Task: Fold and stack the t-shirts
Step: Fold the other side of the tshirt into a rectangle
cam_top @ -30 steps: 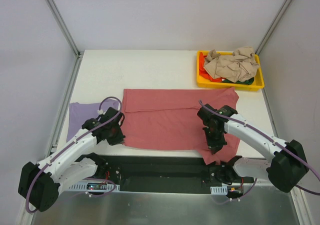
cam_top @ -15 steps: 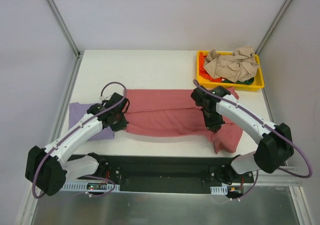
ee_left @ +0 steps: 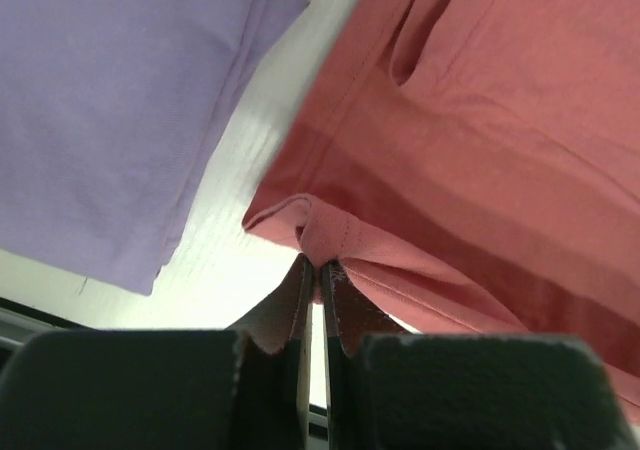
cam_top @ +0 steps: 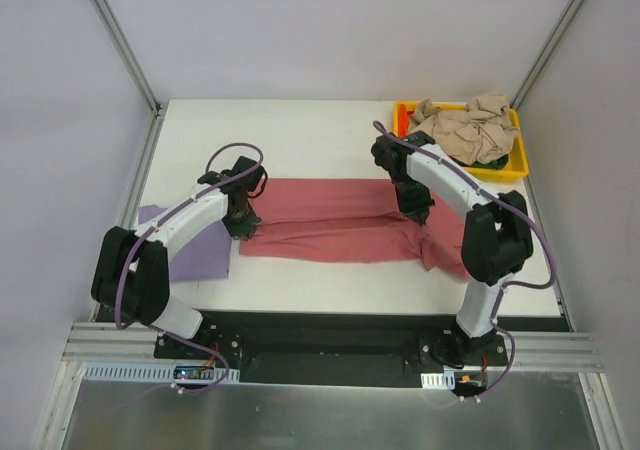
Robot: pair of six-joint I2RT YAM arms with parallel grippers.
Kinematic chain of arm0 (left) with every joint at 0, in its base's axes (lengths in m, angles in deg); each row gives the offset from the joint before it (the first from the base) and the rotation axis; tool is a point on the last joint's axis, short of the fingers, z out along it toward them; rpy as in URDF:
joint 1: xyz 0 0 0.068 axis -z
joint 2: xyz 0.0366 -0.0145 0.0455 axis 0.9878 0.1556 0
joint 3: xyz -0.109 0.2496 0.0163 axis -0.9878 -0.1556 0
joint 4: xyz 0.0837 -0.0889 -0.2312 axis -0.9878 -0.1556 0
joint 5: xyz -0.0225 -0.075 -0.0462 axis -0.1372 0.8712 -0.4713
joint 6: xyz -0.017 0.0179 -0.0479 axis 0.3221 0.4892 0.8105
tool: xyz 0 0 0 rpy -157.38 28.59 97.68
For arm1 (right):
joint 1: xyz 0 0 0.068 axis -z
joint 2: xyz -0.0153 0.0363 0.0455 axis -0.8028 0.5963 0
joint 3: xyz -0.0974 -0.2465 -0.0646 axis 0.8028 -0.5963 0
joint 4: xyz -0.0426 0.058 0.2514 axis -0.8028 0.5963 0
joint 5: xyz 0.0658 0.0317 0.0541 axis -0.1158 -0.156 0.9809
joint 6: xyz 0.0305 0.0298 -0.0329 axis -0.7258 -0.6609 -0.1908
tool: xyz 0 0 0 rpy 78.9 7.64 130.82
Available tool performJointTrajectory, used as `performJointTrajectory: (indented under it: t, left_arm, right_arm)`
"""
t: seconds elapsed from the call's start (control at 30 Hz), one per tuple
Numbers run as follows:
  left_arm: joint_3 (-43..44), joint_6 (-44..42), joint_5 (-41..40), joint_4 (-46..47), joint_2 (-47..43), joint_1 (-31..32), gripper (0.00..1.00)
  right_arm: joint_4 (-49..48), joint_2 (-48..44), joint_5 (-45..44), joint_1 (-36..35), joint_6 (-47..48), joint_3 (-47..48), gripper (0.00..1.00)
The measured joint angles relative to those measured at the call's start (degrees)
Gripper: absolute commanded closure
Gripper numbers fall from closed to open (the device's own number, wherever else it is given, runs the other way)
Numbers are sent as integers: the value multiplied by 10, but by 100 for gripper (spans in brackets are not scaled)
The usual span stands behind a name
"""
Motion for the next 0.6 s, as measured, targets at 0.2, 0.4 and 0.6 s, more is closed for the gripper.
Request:
performJointTrajectory:
  t: [0.2,0.4,0.6]
  left_arm:
    - [40,-1,-1,0,70,-13,100]
    - [70,-5,-2,1,103,-20,69]
    - [90,-20,-14,-4,114,-21,1]
  right_arm:
    - [-10,100,10,32,38,89,90]
    - [-17,153,25,52,60,126,56]
    - [-18,162,26,61,71,136,28]
